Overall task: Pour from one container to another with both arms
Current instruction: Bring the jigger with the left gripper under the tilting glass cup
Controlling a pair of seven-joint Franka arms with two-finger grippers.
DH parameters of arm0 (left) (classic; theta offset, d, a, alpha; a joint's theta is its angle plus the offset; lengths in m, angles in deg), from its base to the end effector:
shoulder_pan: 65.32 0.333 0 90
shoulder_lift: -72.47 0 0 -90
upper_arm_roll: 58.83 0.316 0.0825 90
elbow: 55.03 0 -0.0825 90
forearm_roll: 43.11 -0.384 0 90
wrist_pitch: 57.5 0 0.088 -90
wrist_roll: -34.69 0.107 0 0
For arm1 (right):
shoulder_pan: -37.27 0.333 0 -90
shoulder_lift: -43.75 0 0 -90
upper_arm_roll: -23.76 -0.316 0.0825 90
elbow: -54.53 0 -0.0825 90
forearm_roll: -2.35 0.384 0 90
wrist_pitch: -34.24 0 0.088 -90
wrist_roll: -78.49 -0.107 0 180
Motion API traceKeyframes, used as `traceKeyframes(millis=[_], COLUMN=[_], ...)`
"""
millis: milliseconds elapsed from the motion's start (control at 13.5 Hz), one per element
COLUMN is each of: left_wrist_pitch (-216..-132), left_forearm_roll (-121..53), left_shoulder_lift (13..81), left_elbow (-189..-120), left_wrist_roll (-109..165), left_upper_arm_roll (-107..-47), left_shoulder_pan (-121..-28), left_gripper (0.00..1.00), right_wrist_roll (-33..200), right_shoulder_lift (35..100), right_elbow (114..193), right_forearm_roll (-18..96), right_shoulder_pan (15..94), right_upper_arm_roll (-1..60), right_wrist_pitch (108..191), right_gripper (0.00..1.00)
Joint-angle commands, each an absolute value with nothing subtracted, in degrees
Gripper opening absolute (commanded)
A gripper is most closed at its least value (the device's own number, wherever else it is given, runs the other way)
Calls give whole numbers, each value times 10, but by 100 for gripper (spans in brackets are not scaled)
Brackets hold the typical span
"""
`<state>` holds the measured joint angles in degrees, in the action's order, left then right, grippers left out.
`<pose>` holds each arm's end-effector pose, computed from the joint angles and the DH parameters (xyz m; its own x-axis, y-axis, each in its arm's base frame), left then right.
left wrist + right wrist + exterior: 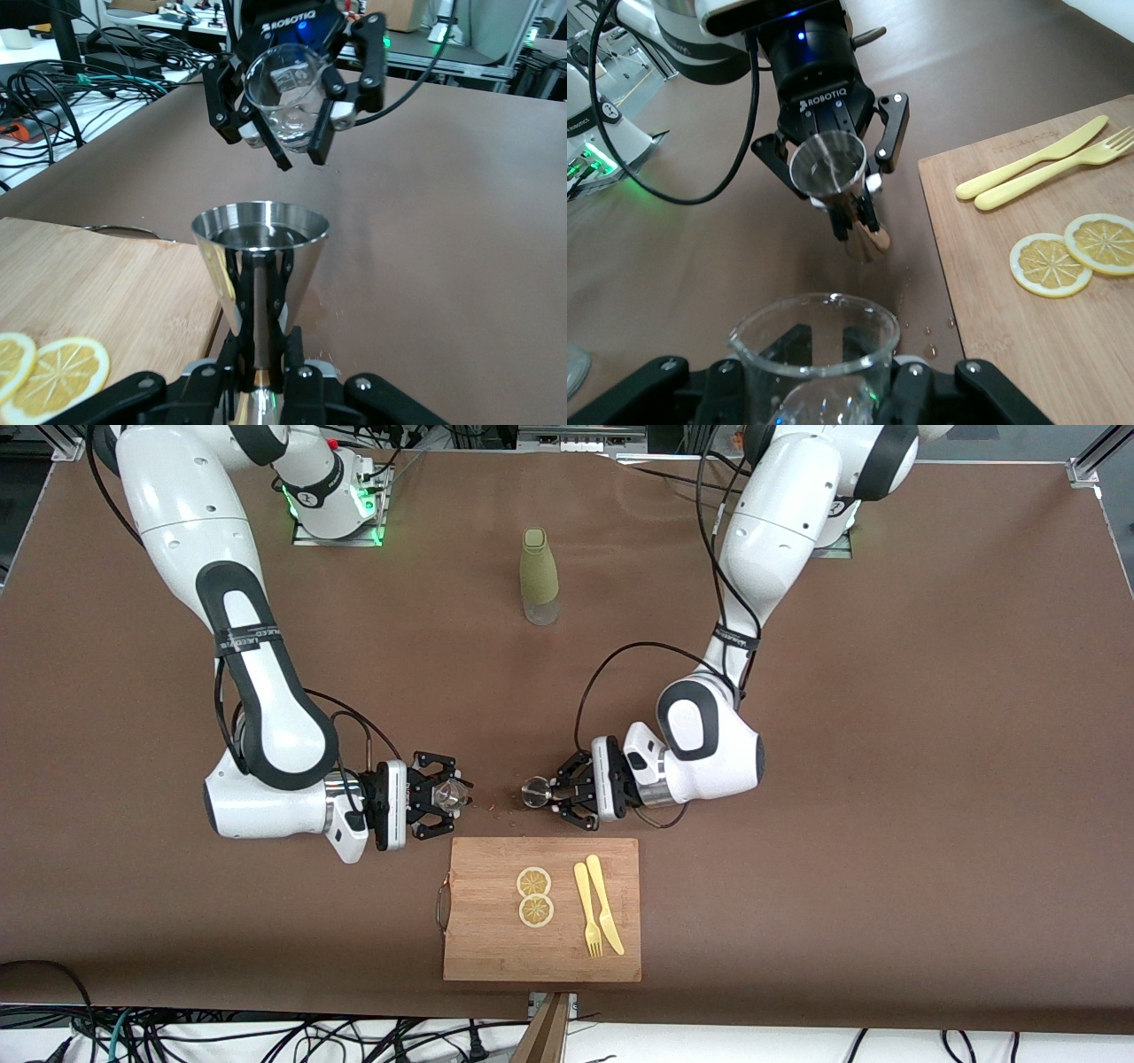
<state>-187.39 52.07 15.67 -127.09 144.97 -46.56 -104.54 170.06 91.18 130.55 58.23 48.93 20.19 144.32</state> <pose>0.6501 -0.4116 0.1827 0.1631 -0.4555 0.8752 -0.9824 -0.1565 0.1016 0.6953 0.2384 0.2480 0.2878 0.6245 0.7260 0.9367 -0.0260 -0.3491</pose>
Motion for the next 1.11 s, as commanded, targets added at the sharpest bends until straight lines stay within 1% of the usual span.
traceKeyframes(millis=[0, 297, 446, 594, 743, 1040], left_wrist_pitch=[-1912, -1950, -1958, -1959, -1959, -1935], left_forearm_roll=[559, 561, 561, 582, 599, 653], left_shoulder_lift=[105, 84, 80, 74, 61, 60], left_elbow=[-1202, -1174, -1170, -1168, -1152, -1157], left_wrist_roll=[1420, 1386, 1373, 1376, 1381, 1427], left_upper_arm_roll=[-447, -447, -447, -445, -437, -436], left_shoulder_pan=[-1078, -1099, -1102, -1109, -1111, -1109], left_gripper=[0, 0, 0, 0, 0, 0], right_wrist_roll=[1672, 1646, 1634, 1628, 1609, 1577], right_shoulder_lift=[895, 887, 887, 887, 887, 887], right_elbow=[1307, 1307, 1307, 1307, 1306, 1291], right_forearm_roll=[559, 533, 518, 503, 480, 445], right_shoulder_pan=[496, 501, 509, 519, 525, 526], right_upper_arm_roll=[200, 200, 200, 201, 201, 200], right_wrist_pitch=[1440, 1440, 1440, 1441, 1441, 1439], right_gripper=[27, 27, 27, 27, 27, 27])
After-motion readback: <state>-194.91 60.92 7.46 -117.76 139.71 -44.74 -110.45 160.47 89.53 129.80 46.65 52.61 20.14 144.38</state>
